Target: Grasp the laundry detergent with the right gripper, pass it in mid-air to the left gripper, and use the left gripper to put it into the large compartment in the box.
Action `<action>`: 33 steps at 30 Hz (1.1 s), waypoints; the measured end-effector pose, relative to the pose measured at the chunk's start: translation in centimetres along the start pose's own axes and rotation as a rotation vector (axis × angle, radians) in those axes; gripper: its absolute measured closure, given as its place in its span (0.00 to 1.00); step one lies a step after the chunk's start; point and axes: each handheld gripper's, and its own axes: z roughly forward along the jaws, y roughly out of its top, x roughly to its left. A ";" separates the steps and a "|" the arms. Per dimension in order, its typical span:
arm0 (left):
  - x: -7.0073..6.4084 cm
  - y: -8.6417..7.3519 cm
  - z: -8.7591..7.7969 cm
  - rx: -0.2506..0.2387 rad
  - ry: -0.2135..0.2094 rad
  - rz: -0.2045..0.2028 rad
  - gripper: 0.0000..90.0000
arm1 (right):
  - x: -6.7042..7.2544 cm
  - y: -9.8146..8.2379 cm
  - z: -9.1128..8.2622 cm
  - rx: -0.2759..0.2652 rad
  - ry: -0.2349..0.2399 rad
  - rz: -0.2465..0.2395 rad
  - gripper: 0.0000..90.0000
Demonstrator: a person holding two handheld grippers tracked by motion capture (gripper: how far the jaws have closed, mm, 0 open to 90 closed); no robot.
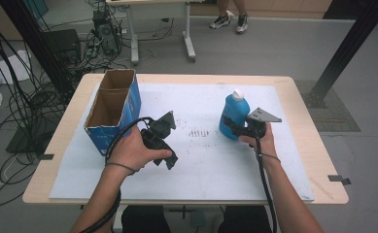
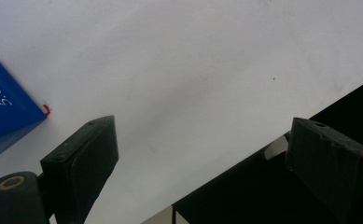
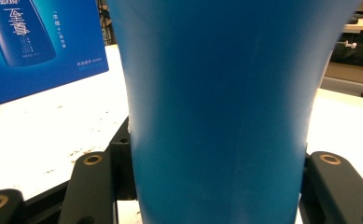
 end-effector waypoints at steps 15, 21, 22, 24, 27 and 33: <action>-0.2 0.1 -0.1 -0.002 0.002 0.004 0.11 | 0.0 0.0 0.0 -0.002 -0.001 0.003 0.48; -0.1 0.0 0.0 -0.001 0.002 -0.001 0.10 | 0.0 0.0 0.0 -0.002 0.000 0.004 0.48; -0.1 0.0 0.0 -0.001 0.002 0.000 0.10 | 0.0 0.0 0.0 -0.002 0.001 0.003 0.48; -0.1 0.0 0.0 0.002 0.002 0.003 0.11 | 0.0 0.0 0.0 -0.002 0.001 0.002 0.48; -0.2 0.0 0.0 0.000 0.003 0.004 0.10 | 0.0 0.0 0.0 -0.002 0.001 0.002 0.48; -0.2 0.0 -0.1 -0.001 0.006 0.000 0.11 | 0.0 0.0 0.0 -0.003 0.001 0.002 0.48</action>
